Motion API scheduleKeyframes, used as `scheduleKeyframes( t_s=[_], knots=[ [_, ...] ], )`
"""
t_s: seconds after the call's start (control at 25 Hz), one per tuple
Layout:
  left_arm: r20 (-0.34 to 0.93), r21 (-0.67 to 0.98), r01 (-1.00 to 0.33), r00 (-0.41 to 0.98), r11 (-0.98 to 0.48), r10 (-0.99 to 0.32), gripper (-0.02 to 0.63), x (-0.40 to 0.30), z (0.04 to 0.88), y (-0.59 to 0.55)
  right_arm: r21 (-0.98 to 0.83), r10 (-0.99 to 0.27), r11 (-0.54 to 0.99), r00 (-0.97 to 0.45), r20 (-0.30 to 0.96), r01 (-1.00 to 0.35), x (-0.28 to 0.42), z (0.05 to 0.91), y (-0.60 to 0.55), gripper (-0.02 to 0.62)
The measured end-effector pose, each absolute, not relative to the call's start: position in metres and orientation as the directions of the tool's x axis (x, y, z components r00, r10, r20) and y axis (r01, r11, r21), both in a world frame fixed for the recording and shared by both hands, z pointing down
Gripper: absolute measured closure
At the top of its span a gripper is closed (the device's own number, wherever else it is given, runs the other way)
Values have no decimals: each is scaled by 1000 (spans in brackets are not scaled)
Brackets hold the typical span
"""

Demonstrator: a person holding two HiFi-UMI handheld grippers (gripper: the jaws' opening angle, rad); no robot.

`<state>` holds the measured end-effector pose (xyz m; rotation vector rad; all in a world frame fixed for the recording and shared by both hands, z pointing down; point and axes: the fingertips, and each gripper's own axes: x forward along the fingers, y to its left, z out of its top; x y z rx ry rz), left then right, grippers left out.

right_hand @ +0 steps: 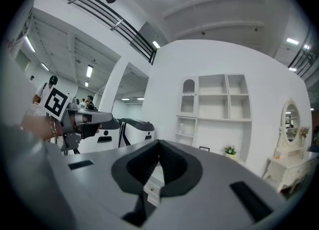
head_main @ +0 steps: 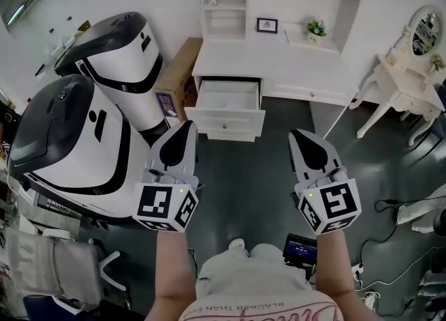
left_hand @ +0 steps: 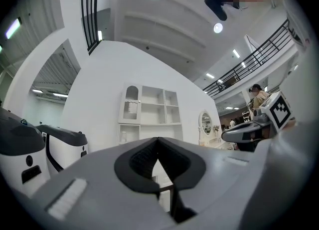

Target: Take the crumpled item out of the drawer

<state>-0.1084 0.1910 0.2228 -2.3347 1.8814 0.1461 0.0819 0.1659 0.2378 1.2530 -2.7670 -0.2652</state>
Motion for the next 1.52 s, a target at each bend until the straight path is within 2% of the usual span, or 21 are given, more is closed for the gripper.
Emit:
scheduleKeyframes(
  t_s=[0.56, 1.52],
  knots=[
    [-123, -31, -981, 192, -189, -974, 598, -135, 245, 106, 174, -751, 653, -660, 19, -738, 60, 249, 75, 589],
    [-90, -45, -995, 94, -90, -992, 598, -166, 244, -173, 150, -717, 691, -696, 27, -707, 48, 243, -221, 589]
  ],
)
